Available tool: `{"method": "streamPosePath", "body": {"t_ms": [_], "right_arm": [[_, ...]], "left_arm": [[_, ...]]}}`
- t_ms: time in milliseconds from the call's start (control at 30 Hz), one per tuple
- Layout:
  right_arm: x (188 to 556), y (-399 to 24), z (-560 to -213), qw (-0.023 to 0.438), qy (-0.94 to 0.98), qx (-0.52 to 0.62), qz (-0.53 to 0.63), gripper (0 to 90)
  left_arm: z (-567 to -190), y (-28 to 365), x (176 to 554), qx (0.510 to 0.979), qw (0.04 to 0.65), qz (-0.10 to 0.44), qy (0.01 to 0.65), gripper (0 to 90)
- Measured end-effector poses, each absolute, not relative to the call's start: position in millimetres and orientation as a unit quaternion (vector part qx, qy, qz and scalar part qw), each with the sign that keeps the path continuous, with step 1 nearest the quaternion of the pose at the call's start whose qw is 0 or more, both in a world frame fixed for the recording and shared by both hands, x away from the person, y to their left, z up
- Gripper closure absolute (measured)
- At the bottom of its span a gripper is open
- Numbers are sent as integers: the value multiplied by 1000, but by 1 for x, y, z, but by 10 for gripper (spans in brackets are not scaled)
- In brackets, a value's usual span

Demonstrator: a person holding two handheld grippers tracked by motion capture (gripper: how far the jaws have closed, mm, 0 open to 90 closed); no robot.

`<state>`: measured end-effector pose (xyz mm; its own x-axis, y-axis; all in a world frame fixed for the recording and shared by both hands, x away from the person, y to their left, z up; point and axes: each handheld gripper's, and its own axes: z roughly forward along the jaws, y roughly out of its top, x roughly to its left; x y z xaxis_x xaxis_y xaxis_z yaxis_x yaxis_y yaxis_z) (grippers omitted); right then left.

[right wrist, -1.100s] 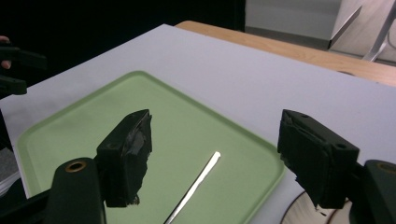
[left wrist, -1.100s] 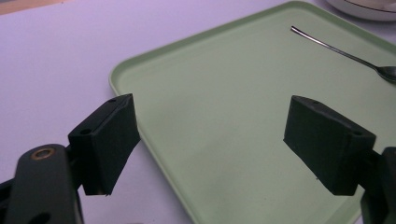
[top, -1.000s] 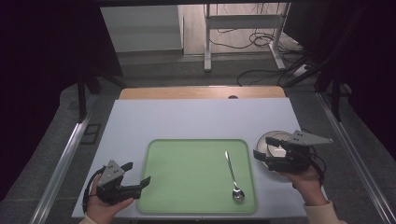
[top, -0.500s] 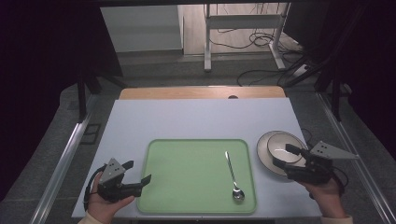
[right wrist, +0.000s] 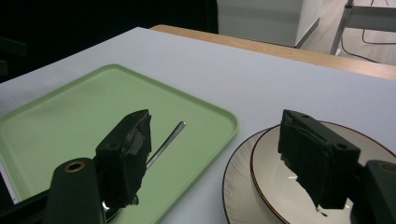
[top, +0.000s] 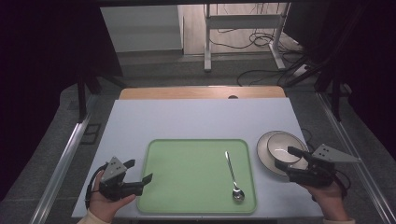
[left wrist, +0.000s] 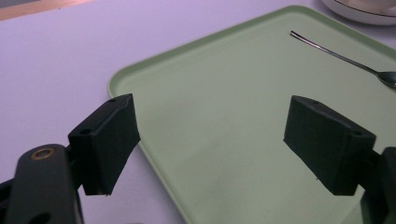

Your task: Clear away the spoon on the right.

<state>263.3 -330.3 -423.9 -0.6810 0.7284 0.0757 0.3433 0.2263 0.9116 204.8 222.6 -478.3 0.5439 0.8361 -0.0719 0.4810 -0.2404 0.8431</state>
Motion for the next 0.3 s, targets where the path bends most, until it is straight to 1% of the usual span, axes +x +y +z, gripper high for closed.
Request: {"method": "streamPosePath", "body": {"t_ms": [300], "right_arm": [[265,-329,-424,189,755,349,522,233]], "left_arm": [[-477,222,205,756,438,206,441,173]]}}
